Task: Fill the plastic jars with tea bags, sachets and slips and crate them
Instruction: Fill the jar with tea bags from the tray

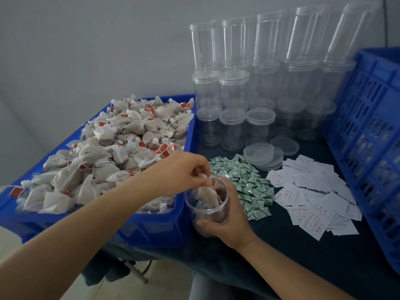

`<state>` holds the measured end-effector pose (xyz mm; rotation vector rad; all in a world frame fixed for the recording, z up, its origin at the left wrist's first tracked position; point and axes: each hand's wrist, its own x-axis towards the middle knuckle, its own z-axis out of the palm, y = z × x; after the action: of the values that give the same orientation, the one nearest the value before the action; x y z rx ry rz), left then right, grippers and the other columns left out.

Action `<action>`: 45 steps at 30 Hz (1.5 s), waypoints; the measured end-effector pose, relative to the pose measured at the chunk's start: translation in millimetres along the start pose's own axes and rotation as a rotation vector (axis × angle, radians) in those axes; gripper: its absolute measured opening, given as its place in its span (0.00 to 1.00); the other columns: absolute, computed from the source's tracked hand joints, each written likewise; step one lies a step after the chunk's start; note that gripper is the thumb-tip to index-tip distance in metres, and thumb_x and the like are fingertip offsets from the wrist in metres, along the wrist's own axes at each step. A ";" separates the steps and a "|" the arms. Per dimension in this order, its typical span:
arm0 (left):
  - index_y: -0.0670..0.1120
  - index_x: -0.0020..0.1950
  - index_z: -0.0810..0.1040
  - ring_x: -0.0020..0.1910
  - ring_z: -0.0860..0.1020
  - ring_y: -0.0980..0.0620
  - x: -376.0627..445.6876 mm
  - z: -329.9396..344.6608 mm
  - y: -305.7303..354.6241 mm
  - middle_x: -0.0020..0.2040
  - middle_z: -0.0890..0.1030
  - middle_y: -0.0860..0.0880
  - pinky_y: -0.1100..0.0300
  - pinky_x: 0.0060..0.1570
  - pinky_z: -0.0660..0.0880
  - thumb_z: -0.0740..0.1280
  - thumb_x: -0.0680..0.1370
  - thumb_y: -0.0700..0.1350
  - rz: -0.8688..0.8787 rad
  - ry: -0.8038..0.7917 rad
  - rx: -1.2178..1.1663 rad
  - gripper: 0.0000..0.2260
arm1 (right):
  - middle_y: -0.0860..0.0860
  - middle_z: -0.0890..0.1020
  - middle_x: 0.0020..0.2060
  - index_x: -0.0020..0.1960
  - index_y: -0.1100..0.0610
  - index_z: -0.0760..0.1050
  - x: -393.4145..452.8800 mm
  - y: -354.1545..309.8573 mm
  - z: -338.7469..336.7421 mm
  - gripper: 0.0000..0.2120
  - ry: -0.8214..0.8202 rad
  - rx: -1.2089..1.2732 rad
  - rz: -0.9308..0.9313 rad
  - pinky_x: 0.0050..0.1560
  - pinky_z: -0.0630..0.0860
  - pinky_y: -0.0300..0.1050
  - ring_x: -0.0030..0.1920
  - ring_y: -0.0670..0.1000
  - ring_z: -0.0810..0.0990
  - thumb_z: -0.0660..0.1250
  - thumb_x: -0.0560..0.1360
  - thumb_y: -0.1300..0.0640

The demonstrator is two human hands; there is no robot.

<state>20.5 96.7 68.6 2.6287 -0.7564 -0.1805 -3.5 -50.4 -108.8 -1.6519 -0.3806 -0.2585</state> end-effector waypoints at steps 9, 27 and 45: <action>0.49 0.50 0.77 0.35 0.72 0.61 8.2 16.2 8.3 0.36 0.71 0.58 0.63 0.39 0.70 0.66 0.77 0.50 0.081 -0.145 0.333 0.06 | 0.50 0.71 0.69 0.73 0.43 0.61 -0.2 -3.9 -0.2 0.46 -0.024 0.025 -0.008 0.66 0.73 0.43 0.69 0.48 0.73 0.80 0.61 0.47; 0.54 0.40 0.73 0.38 0.71 0.58 37.4 21.7 30.8 0.39 0.73 0.56 0.62 0.39 0.66 0.62 0.79 0.44 -0.052 -0.804 0.361 0.09 | 0.49 0.72 0.67 0.69 0.26 0.59 1.0 -8.1 -1.2 0.45 -0.038 0.025 0.015 0.59 0.75 0.35 0.65 0.44 0.76 0.80 0.60 0.43; 0.49 0.61 0.77 0.39 0.72 0.60 36.5 17.2 27.8 0.45 0.75 0.55 0.67 0.37 0.65 0.58 0.81 0.46 0.050 -0.760 0.400 0.12 | 0.51 0.72 0.68 0.73 0.37 0.59 -0.4 -8.3 -2.4 0.47 -0.042 0.005 0.045 0.64 0.77 0.52 0.67 0.49 0.75 0.80 0.60 0.43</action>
<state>34.0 49.8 63.8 2.8954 -1.1905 -1.1676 -7.0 -52.1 -101.1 -1.6608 -0.3748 -0.1889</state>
